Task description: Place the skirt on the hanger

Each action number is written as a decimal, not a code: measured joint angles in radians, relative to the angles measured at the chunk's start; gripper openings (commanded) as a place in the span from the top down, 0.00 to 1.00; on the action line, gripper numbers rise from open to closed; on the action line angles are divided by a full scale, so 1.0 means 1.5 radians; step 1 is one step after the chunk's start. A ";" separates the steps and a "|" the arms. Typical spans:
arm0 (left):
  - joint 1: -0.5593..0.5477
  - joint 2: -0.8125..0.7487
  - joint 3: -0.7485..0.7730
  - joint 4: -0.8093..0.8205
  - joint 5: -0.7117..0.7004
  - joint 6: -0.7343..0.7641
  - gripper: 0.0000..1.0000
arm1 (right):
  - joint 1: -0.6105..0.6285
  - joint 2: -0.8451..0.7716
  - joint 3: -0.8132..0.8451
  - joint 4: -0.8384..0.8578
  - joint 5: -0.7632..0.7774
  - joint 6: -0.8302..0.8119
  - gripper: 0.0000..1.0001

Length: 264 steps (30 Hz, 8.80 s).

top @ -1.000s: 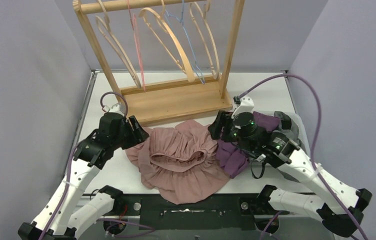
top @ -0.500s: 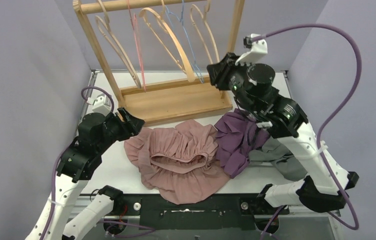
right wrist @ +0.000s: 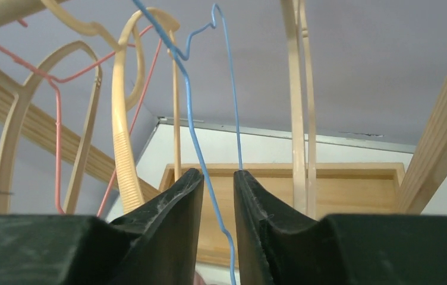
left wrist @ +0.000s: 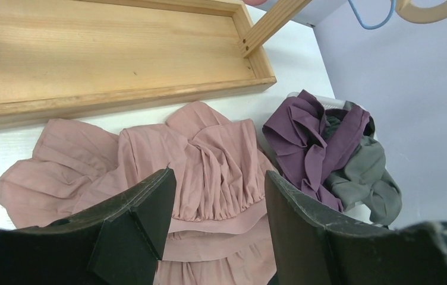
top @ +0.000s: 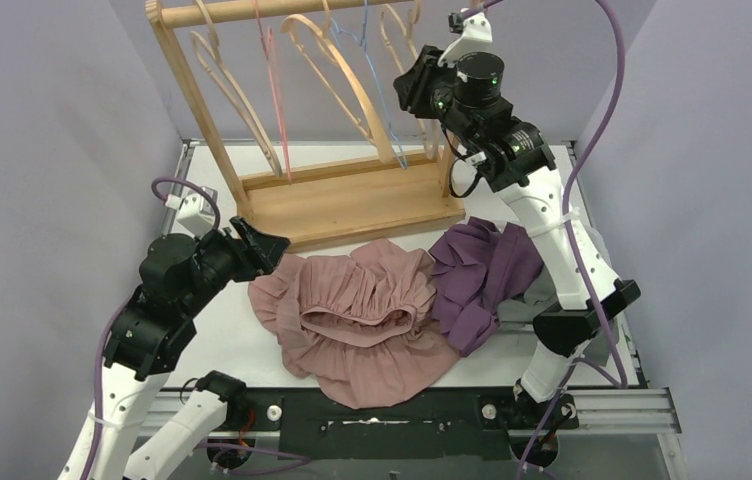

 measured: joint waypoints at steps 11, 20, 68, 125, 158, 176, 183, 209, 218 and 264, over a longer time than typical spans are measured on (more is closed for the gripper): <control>0.000 0.015 0.000 -0.001 0.003 0.027 0.44 | 0.026 0.020 0.019 0.023 -0.023 -0.055 0.63; 0.000 0.035 0.000 -0.001 0.008 0.043 0.44 | 0.028 0.090 0.039 0.031 -0.011 -0.082 0.51; 0.000 -0.055 0.031 0.010 0.074 0.151 0.16 | 0.185 -0.549 -0.679 0.010 -0.098 -0.182 1.00; -0.005 0.096 -0.104 0.131 0.622 0.589 1.00 | 0.201 -0.385 -0.683 0.184 -0.455 -0.300 0.46; -0.009 0.045 -0.172 -0.096 0.130 -0.056 0.71 | 0.208 -0.589 -0.838 0.098 -0.432 -0.372 1.00; -0.010 0.182 -0.255 -0.046 0.085 -0.113 0.59 | 0.209 -0.567 -0.897 0.138 -0.426 -0.369 1.00; -0.011 0.195 -0.255 -0.056 0.046 -0.099 0.56 | 0.209 -0.546 -0.898 0.150 -0.402 -0.372 1.00; -0.033 0.237 -0.277 0.010 0.104 -0.088 1.00 | 0.216 -0.506 -0.929 0.210 -0.416 -0.373 1.00; -0.033 0.208 -0.235 -0.002 0.108 -0.120 1.00 | 0.249 -0.466 -0.939 0.289 -0.399 -0.371 1.00; 0.004 0.135 -0.267 0.232 0.376 0.606 0.42 | 0.251 -0.299 -1.155 0.927 -0.248 -0.303 1.00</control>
